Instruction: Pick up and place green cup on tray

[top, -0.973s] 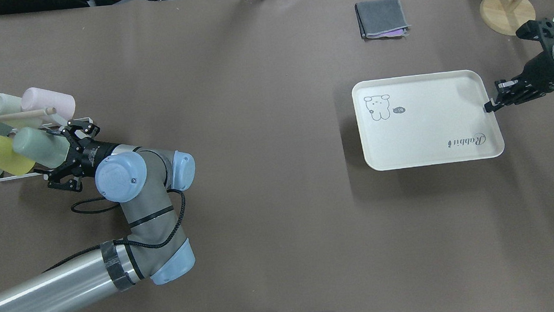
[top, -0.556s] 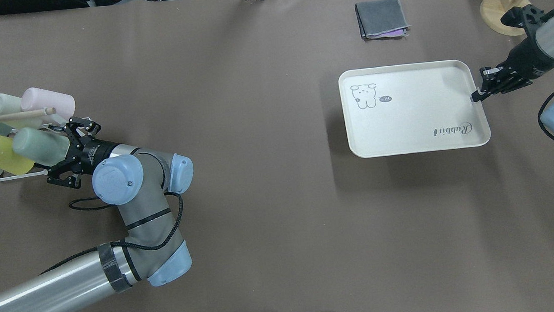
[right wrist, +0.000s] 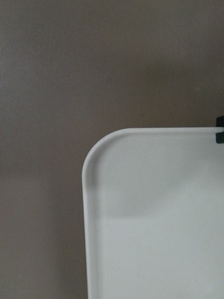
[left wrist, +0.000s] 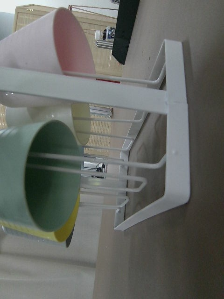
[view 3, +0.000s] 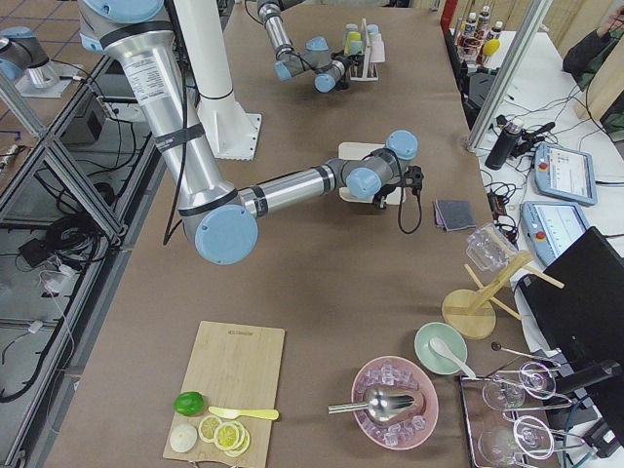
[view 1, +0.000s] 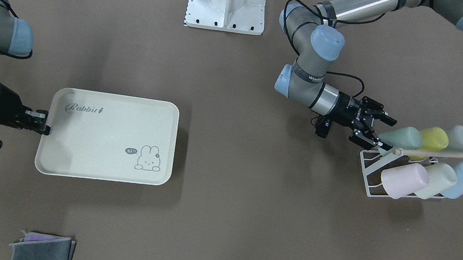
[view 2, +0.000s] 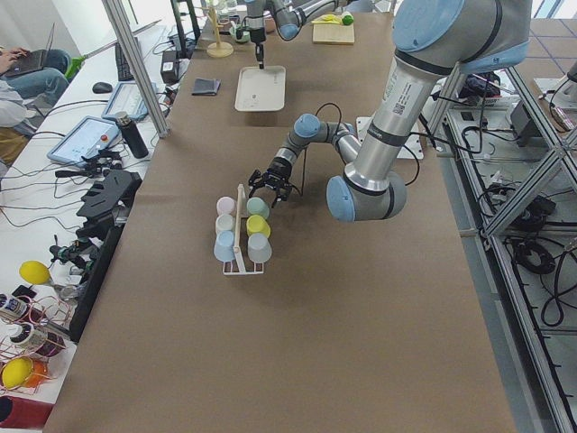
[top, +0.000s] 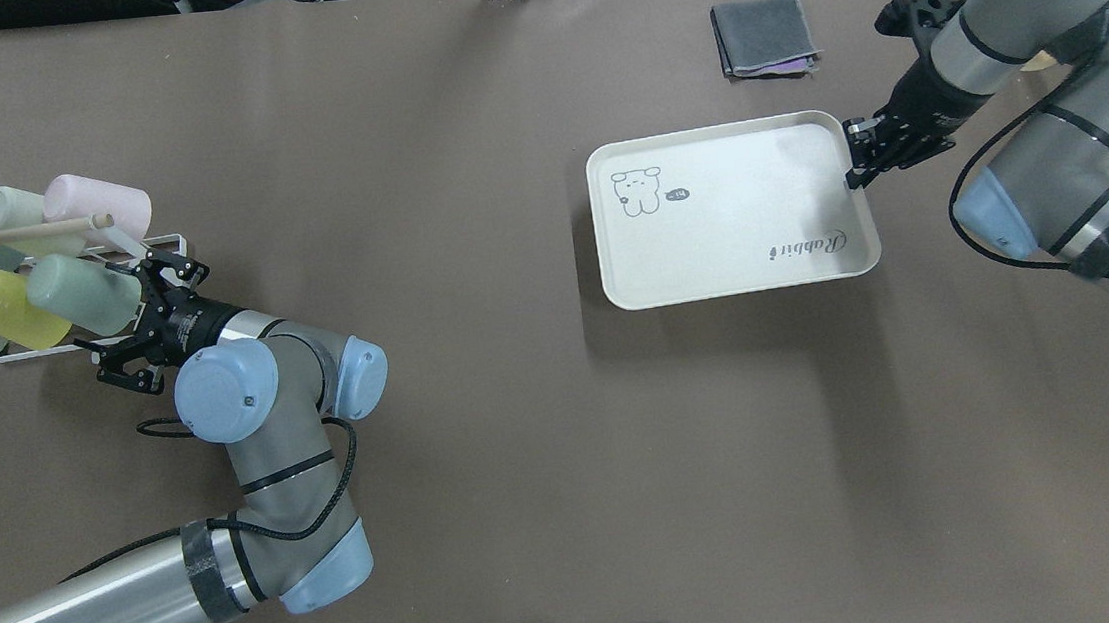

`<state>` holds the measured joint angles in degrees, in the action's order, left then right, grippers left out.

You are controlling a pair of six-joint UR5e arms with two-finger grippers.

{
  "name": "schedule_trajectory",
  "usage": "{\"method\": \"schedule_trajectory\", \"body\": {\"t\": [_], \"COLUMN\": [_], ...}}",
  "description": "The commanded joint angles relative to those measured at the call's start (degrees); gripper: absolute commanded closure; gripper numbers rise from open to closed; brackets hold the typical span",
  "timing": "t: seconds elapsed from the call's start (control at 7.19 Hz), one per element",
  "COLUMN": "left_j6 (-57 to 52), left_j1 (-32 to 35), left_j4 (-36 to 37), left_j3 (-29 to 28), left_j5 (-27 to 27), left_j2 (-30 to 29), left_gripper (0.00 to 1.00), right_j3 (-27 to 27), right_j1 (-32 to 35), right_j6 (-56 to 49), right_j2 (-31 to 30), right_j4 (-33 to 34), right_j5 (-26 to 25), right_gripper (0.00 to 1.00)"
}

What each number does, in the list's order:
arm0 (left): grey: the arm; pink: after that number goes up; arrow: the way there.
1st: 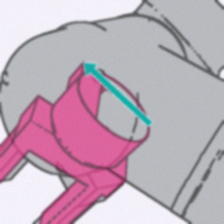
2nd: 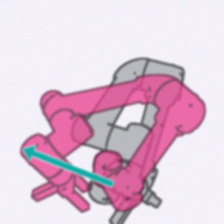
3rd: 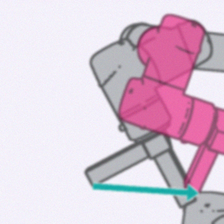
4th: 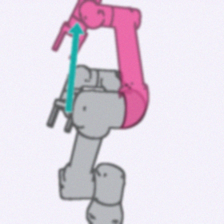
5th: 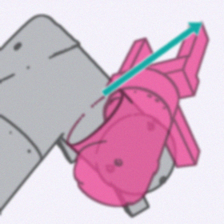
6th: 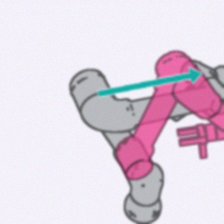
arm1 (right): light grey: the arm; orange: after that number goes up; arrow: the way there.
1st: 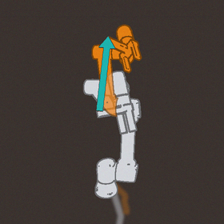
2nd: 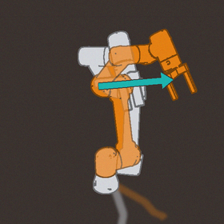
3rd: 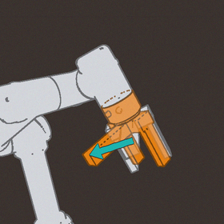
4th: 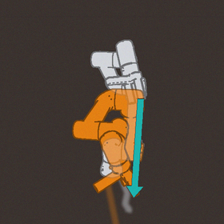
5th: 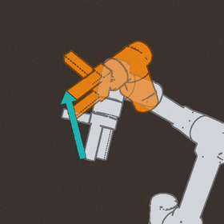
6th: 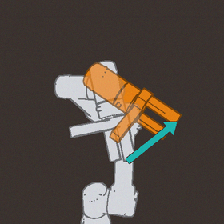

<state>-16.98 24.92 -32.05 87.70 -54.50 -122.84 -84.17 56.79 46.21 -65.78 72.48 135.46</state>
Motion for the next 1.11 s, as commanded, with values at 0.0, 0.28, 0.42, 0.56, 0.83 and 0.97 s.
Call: {"method": "schedule_trajectory", "body": {"t": [0.0,0.28,0.42,0.56,0.83,0.97], "left_j6": [1.1,1.0,1.0,1.0,0.8,0.9], "left_j1": [-1.6,-2.2,-2.9,-3.0,-3.0,-2.9], "left_j4": [-0.3,-0.8,-0.9,-0.8,-0.3,-0.1], "left_j3": [2.1,2.2,2.2,2.3,3.5,4.1], "left_j5": [0.0,0.4,0.5,1.8,4.3,5.8], "left_j2": [2.9,3.4,3.1,3.1,3.3,3.5], "left_gripper": [0.11,0.1,0.1,0.09,0.08,0.07], "right_j3": [0.2,1.1,2.4,2.7,3.5,5.2], "right_j1": [-3.6,-5.5,-6.4,-7.9,-9.6,-10.1], "right_j6": [1.8,4.5,6.4,8.5,11.3,12.5], "right_j2": [5.1,8.9,11.0,11.9,13.5,14.8], "right_j4": [2.2,2.1,1.8,1.6,1.3,0.0], "right_j5": [-4.1,-5.2,-5.8,-8.3,-9.3,-10.3], "right_gripper": [1.0,1.0,1.0,1.0,1.0,1.0]}}
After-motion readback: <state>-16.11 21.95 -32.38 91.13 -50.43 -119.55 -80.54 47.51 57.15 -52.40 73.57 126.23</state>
